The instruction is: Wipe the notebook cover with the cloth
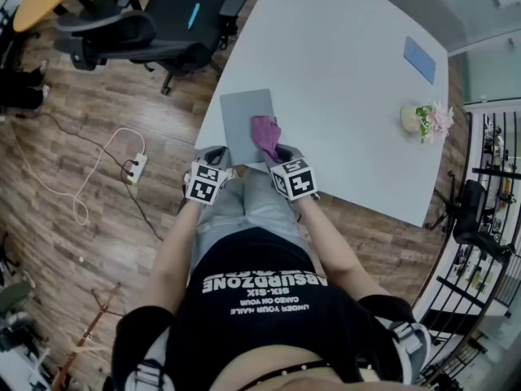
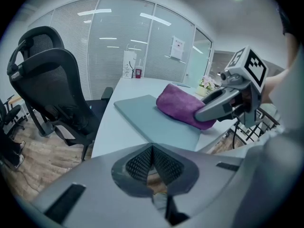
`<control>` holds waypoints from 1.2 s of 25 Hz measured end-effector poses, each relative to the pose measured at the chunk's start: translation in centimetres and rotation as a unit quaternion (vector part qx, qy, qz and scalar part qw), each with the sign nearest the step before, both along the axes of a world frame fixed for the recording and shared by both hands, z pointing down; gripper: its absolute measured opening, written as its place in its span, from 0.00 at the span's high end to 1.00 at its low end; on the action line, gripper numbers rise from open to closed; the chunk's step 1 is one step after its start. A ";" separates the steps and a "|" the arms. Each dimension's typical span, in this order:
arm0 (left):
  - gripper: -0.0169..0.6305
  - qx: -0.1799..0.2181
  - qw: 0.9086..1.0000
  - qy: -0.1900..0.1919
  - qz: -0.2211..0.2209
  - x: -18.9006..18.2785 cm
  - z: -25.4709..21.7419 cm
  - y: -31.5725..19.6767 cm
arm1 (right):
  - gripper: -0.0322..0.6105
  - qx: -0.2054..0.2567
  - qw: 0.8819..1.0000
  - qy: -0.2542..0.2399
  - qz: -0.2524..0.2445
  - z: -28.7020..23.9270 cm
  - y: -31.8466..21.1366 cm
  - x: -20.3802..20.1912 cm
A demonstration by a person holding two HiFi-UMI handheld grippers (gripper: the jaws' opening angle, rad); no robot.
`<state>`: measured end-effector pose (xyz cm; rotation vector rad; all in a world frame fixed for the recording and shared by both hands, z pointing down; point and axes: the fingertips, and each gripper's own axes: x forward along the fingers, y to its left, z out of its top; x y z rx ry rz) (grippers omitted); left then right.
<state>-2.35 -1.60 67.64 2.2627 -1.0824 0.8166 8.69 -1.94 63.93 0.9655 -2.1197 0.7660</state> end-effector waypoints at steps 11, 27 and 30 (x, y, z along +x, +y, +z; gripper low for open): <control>0.95 -0.003 1.000 0.006 -0.004 -0.1 -0.1 -0.1 | 0.79 -0.024 0.996 -0.041 -0.079 0.1 2.8 -8.5; 0.95 -0.004 1.000 0.007 -0.008 -0.3 0.1 0.0 | 0.80 0.005 0.993 -0.036 -0.109 0.9 2.9 -8.9; 0.95 -0.004 1.000 0.009 -0.006 -0.2 0.0 0.0 | 0.80 0.010 0.994 -0.033 -0.106 0.8 2.9 -8.8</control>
